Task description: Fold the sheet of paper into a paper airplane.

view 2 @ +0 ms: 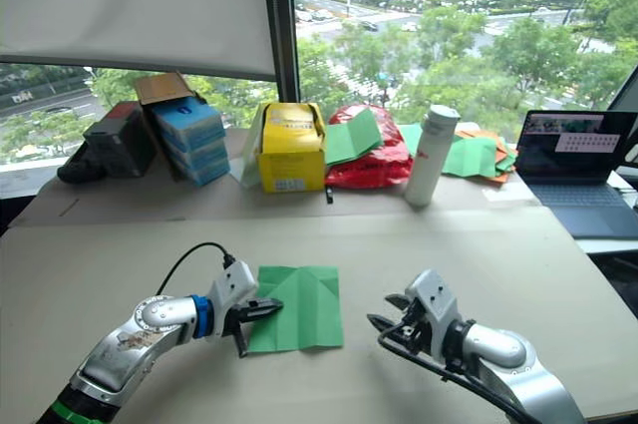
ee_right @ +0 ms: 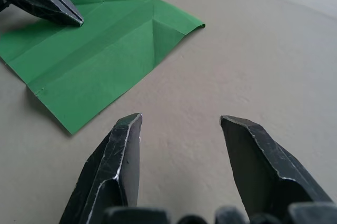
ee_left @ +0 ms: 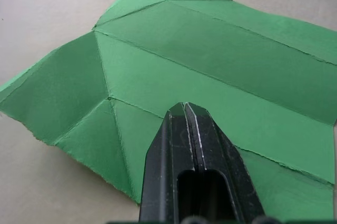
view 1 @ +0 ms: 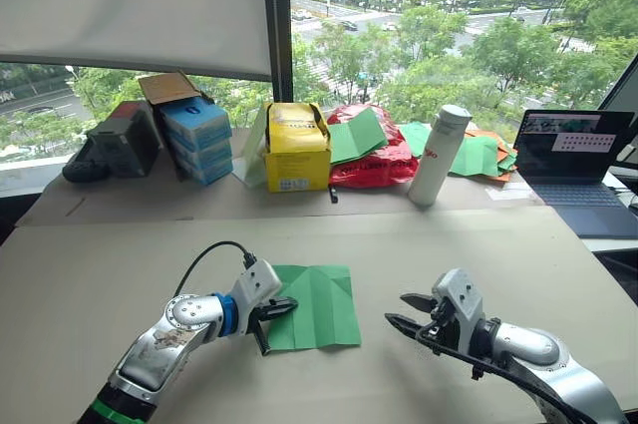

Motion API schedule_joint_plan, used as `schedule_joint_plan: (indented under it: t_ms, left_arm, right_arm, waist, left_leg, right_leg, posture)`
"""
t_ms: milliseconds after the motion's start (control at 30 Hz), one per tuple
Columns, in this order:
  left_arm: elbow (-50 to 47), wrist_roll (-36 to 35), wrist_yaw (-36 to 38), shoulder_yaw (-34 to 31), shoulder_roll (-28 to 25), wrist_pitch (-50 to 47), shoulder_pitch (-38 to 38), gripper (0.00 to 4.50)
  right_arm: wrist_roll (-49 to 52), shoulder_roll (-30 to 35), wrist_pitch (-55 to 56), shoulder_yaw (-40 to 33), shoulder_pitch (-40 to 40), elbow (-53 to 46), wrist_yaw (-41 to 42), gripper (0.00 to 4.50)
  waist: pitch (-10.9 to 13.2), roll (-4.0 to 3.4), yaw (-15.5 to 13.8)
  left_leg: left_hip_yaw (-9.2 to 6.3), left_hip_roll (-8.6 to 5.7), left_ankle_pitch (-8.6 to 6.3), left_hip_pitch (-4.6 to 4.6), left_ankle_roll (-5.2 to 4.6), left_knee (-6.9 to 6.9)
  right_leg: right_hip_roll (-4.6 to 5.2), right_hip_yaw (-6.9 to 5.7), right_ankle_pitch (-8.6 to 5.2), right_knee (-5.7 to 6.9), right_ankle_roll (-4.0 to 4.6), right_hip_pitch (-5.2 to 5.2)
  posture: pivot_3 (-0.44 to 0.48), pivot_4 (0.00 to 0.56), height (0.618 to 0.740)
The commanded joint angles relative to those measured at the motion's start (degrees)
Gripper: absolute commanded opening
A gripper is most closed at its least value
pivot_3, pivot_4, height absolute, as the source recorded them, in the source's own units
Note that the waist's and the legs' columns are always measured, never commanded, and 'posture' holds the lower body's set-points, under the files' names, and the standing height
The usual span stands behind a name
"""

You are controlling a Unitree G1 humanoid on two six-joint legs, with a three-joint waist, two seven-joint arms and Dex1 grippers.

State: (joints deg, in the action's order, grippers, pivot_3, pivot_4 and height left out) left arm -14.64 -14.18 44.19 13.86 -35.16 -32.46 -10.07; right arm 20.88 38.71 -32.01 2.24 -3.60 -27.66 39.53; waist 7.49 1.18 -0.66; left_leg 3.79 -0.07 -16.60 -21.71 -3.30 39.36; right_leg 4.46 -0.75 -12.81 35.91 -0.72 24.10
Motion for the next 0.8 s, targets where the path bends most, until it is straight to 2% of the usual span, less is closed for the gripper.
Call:
schedule_joint_plan:
  t_ms: [33,133,167,367,467,800]
  left_arm:
    - [2.0,1.9,-0.3,2.1,-0.7,-3.2,2.0,0.00]
    - [1.7,1.8,-0.3,2.1,-0.7,-3.3,2.2,0.00]
    - [1.7,1.8,-0.3,2.1,-0.7,-3.3,2.2,0.00]
    - [1.5,1.7,0.5,2.2,-1.3,-3.5,1.8,0.00]
    - [1.3,1.8,1.3,2.5,-2.0,-3.5,1.7,0.00]
    - [3.6,2.3,4.3,3.6,-3.7,-2.2,0.0,0.00]
  right_arm:
    - [-0.1,1.6,-0.5,1.2,0.9,-1.8,2.3,1.30]
    - [1.3,3.0,-2.7,3.9,0.4,-4.5,4.6,0.25]
    - [1.8,3.2,-3.4,4.7,0.3,-5.3,5.3,0.05]
    - [1.9,0.1,-5.9,13.6,1.7,-5.4,6.4,0.05]
    - [1.1,-1.0,-5.6,14.6,1.0,-5.5,5.0,0.05]
    - [-5.5,-7.9,-5.6,13.0,-7.0,-7.7,-10.7,0.05]
  waist:
    - [0.0,0.01,0.0]
    - [0.0,0.00,0.0]
    - [0.0,0.00,0.0]
    - [0.0,0.05,0.0]
    - [0.0,0.05,0.0]
    - [-0.2,0.23,0.1]
  left_leg:
    - [0.00,0.00,0.00,0.00,0.00,0.00]
    - [-0.01,0.01,0.00,0.00,0.00,0.00]
    - [-0.01,0.01,0.00,0.00,0.00,0.00]
    - [-0.03,0.02,0.00,0.00,0.00,0.00]
    - [-0.02,0.01,0.00,-0.01,0.00,0.00]
    - [-0.03,0.06,0.01,0.11,0.04,0.00]
  right_leg:
    - [-0.01,0.00,0.00,0.00,0.00,0.00]
    - [-0.02,0.00,0.00,0.01,0.00,0.00]
    - [-0.01,0.01,0.00,0.01,0.00,0.01]
    - [0.00,0.00,0.00,-0.01,0.00,0.00]
    - [0.02,-0.01,0.00,0.00,0.00,0.01]
    - [0.26,-0.01,-0.02,0.03,0.03,-0.04]
  posture:
    - [0.000,0.150,0.740]
    - [0.000,0.150,0.740]
    - [0.000,0.150,0.740]
    - [0.000,0.150,0.740]
    - [0.000,0.150,0.740]
    - [0.000,0.150,0.740]
